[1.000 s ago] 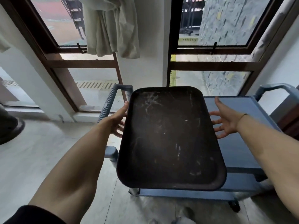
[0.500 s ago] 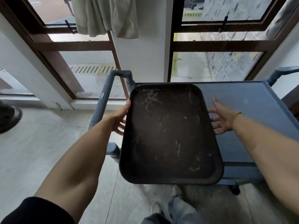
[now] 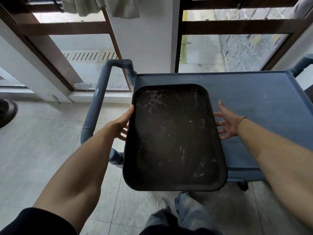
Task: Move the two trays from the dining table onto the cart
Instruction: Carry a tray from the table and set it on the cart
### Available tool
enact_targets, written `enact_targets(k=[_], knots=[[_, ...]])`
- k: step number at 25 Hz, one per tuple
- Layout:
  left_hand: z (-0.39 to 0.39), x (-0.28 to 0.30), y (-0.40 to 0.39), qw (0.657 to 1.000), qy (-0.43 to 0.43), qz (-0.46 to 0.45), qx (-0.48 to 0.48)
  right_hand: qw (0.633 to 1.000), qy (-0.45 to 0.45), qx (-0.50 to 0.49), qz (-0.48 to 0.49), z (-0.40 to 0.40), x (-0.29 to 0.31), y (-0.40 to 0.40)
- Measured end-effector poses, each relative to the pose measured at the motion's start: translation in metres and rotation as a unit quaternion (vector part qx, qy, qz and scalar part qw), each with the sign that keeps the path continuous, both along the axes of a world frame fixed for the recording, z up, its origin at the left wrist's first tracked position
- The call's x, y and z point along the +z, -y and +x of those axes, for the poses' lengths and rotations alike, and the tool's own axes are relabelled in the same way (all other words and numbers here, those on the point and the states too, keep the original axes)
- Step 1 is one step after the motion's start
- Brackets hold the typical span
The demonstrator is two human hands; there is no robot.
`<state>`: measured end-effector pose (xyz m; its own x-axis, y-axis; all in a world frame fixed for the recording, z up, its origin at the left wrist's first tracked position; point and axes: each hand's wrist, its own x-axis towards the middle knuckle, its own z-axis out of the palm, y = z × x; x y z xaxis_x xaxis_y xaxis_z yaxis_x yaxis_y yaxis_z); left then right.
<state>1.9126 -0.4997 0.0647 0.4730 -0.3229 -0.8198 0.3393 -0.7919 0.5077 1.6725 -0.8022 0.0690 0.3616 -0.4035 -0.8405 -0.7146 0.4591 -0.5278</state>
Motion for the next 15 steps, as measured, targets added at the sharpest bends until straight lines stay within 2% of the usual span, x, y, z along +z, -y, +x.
enact_targets(k=[15], knots=[[0.010, -0.003, 0.007, 0.999, 0.017, 0.020, -0.020, 0.999, -0.012, 0.013, -0.035, 0.010, -0.020, 0.002]])
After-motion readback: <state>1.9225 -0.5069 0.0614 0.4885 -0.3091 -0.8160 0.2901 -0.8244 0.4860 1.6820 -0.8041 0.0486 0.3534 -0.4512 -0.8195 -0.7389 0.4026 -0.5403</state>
